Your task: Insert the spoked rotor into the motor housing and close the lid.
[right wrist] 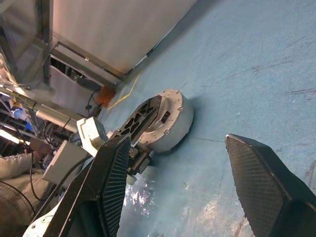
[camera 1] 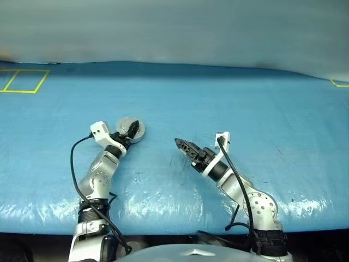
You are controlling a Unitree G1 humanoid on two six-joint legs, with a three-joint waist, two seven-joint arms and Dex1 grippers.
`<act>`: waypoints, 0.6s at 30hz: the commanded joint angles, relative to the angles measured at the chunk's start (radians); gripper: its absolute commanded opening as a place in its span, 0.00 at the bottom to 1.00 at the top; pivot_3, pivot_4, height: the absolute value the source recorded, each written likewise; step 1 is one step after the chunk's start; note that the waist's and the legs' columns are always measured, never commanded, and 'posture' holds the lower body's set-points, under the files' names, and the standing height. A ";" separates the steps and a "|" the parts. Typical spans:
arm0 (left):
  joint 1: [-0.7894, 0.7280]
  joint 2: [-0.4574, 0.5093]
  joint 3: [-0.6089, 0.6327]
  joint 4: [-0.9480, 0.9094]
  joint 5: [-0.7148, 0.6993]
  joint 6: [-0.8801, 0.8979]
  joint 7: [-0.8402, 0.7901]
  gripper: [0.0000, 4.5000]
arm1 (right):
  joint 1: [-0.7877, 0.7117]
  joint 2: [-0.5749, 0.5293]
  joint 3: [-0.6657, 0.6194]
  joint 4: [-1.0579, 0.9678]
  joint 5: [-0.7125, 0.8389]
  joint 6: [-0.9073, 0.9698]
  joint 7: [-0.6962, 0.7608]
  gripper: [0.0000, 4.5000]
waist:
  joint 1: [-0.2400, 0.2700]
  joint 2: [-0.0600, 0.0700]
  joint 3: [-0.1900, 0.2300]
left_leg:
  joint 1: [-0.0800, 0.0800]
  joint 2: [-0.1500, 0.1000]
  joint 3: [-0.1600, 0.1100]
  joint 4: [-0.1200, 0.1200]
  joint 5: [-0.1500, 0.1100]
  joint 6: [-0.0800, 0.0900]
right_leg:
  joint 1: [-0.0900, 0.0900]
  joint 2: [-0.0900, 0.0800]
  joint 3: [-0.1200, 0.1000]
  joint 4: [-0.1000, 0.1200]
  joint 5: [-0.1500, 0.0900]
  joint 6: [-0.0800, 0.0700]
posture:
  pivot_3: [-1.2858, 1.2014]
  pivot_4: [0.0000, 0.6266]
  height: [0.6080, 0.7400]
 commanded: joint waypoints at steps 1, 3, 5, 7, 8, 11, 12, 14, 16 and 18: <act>-0.013 0.053 0.044 0.019 0.057 -0.059 0.043 0.96 | -0.004 0.003 0.000 -0.022 -0.005 -0.011 0.019 0.71 | 0.001 0.000 0.000 | 0.000 0.000 0.000 0.000 0.000 0.000 | 0.000 0.000 0.000 0.000 0.000 0.000 | 0.52 0.24 1.00; -0.003 0.082 0.048 0.010 0.093 -0.100 0.045 0.96 | -0.001 0.000 0.004 -0.023 -0.016 -0.013 0.022 0.71 | 0.002 0.000 0.000 | 0.000 0.000 0.000 0.000 0.000 0.000 | 0.000 0.000 0.000 0.000 0.000 0.000 | 0.52 0.24 1.00; 0.006 0.104 0.052 0.001 0.118 -0.119 0.051 0.96 | 0.005 -0.003 0.010 -0.030 -0.039 -0.024 0.026 0.71 | 0.004 0.000 0.000 | 0.000 0.000 0.000 0.000 0.000 0.000 | 0.000 0.000 0.000 0.000 0.000 0.000 | 0.52 0.24 1.00; 0.026 0.121 0.029 -0.038 0.177 -0.174 0.056 0.96 | 0.011 -0.012 0.023 -0.046 -0.094 -0.055 0.026 0.71 | 0.005 -0.001 -0.001 | 0.000 0.000 0.000 0.000 0.000 0.000 | 0.000 -0.001 0.000 0.000 0.000 0.000 | 0.52 0.24 1.00; 0.038 0.122 0.014 -0.071 0.202 -0.201 0.055 0.96 | 0.016 -0.023 0.043 -0.063 -0.165 -0.099 0.019 0.71 | 0.005 -0.001 -0.001 | 0.000 0.000 0.000 0.000 0.000 0.000 | 0.000 -0.001 0.000 0.000 0.000 0.000 | 0.52 0.24 1.00; 0.077 0.119 -0.061 -0.177 0.291 -0.264 0.053 0.96 | 0.022 -0.059 0.107 -0.104 -0.355 -0.200 -0.009 0.71 | 0.008 -0.001 -0.001 | -0.001 -0.001 0.000 0.000 0.000 0.000 | 0.000 -0.001 0.000 -0.001 0.001 0.000 | 0.52 0.24 1.00; 0.093 0.112 -0.094 -0.223 0.312 -0.266 0.051 0.96 | 0.026 -0.065 0.125 -0.114 -0.427 -0.242 -0.035 0.71 | 0.010 -0.001 -0.001 | -0.001 -0.001 0.000 0.000 0.000 0.000 | 0.000 -0.002 0.000 -0.001 0.001 0.000 | 0.52 0.24 1.00; 0.127 0.083 -0.161 -0.312 0.337 -0.265 0.053 0.96 | 0.037 -0.070 0.152 -0.124 -0.581 -0.331 -0.104 0.71 | 0.012 -0.001 -0.001 | -0.001 -0.001 0.000 0.000 0.000 -0.001 | 0.000 -0.002 0.000 -0.001 0.001 0.001 | 0.52 0.24 1.00; 0.172 0.070 -0.238 -0.377 0.395 -0.274 0.056 0.96 | 0.058 -0.069 0.172 -0.126 -0.709 -0.393 -0.174 0.71 | 0.014 -0.002 -0.001 | 0.000 -0.001 0.001 0.000 0.001 -0.002 | 0.000 -0.002 0.000 -0.001 0.001 0.001 | 0.52 0.24 1.00; 0.227 0.057 -0.308 -0.426 0.437 -0.278 0.050 0.96 | 0.094 -0.063 0.189 -0.126 -0.803 -0.445 -0.222 0.71 | 0.013 -0.002 -0.003 | 0.000 -0.001 0.001 -0.001 0.001 -0.002 | 0.000 -0.001 0.001 -0.001 0.001 0.001 | 0.52 0.24 1.00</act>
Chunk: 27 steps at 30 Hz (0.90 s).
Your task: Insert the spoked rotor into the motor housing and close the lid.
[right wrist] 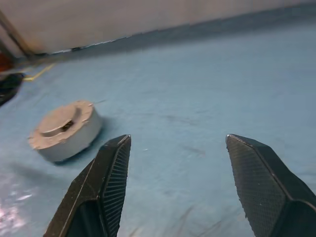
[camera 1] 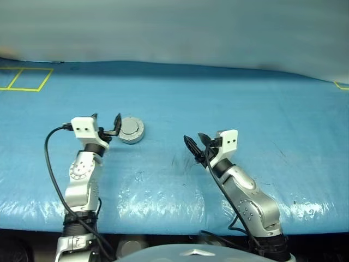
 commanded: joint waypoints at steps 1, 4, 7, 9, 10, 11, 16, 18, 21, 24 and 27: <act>0.083 -0.022 -0.106 -0.113 0.064 -0.017 -0.008 0.96 | 0.057 0.006 0.027 -0.039 -0.180 -0.115 -0.089 0.71 | -0.002 0.000 -0.001 | 0.001 0.000 0.000 -0.001 0.000 0.000 | 0.000 0.000 0.000 0.000 0.000 0.000 | 0.52 0.24 1.00; 0.165 -0.007 -0.171 -0.100 0.156 -0.053 0.001 0.96 | 0.119 0.067 -0.007 -0.028 -0.273 -0.154 -0.210 0.71 | -0.005 0.000 -0.001 | 0.001 0.001 0.001 -0.001 0.000 0.000 | -0.001 0.000 0.001 0.000 -0.001 -0.001 | 0.52 0.24 1.00; 0.216 -0.027 -0.189 -0.104 0.145 -0.048 -0.006 0.96 | 0.155 0.071 -0.014 -0.028 -0.376 -0.175 -0.261 0.71 | -0.005 0.000 -0.001 | 0.001 0.001 0.001 -0.001 0.000 0.000 | -0.001 0.001 0.001 0.002 -0.006 -0.003 | 0.52 0.24 1.00; 0.244 -0.034 -0.210 -0.109 0.165 -0.063 -0.002 0.96 | 0.181 0.052 -0.008 -0.031 -0.441 -0.194 -0.273 0.71 | -0.005 0.000 -0.001 | 0.001 0.001 0.002 0.001 0.000 0.000 | -0.001 0.000 0.001 0.002 -0.006 -0.003 | 0.52 0.24 1.00; 0.252 -0.038 -0.217 -0.102 0.182 -0.074 0.008 0.96 | 0.195 0.057 -0.014 -0.033 -0.443 -0.193 -0.274 0.71 | -0.005 0.000 -0.001 | 0.001 0.001 0.002 0.002 0.000 0.000 | -0.001 0.000 0.001 0.002 -0.006 -0.002 | 0.52 0.24 1.00; 0.252 -0.049 -0.219 -0.092 0.181 -0.079 0.012 0.96 | 0.204 0.059 -0.018 -0.035 -0.449 -0.192 -0.275 0.71 | -0.005 0.000 -0.001 | 0.002 0.001 0.002 0.002 0.000 0.000 | 0.000 0.000 0.001 0.002 -0.006 -0.002 | 0.52 0.24 1.00; 0.214 -0.068 -0.211 -0.056 0.187 -0.096 0.019 0.96 | 0.193 0.069 -0.013 -0.032 -0.458 -0.183 -0.242 0.71 | -0.005 0.000 -0.001 | 0.002 0.001 0.002 0.002 0.001 0.000 | 0.000 0.000 0.001 0.002 -0.005 -0.003 | 0.52 0.24 1.00; 0.203 -0.071 -0.203 -0.047 0.184 -0.104 0.020 0.96 | 0.186 0.071 -0.010 -0.030 -0.465 -0.182 -0.233 0.71 | -0.006 0.000 -0.001 | 0.002 0.001 0.002 0.002 0.001 0.000 | 0.000 0.000 0.001 0.002 -0.005 -0.003 | 0.52 0.24 1.00; 0.192 -0.072 -0.193 -0.036 0.184 -0.111 0.026 0.96 | 0.180 0.077 -0.010 -0.030 -0.472 -0.181 -0.224 0.71 | -0.005 0.000 -0.001 | 0.002 0.001 0.002 0.001 0.001 0.000 | 0.000 0.000 0.001 0.002 -0.005 -0.003 | 0.52 0.24 1.00; 0.188 -0.072 -0.181 -0.022 0.186 -0.124 0.030 0.96 | 0.176 0.080 -0.003 -0.025 -0.479 -0.175 -0.208 0.71 | -0.005 0.000 -0.001 | 0.002 0.001 0.002 0.001 0.001 0.000 | 0.000 0.000 0.001 0.002 -0.005 -0.003 | 0.52 0.24 1.00; 0.187 -0.081 -0.173 -0.016 0.182 -0.122 0.037 0.96 | 0.169 0.085 0.000 -0.017 -0.475 -0.176 -0.192 0.71 | -0.005 0.000 -0.001 | 0.002 0.001 0.002 0.001 0.001 0.000 | 0.000 0.000 0.001 0.002 -0.005 -0.003 | 0.52 0.24 1.00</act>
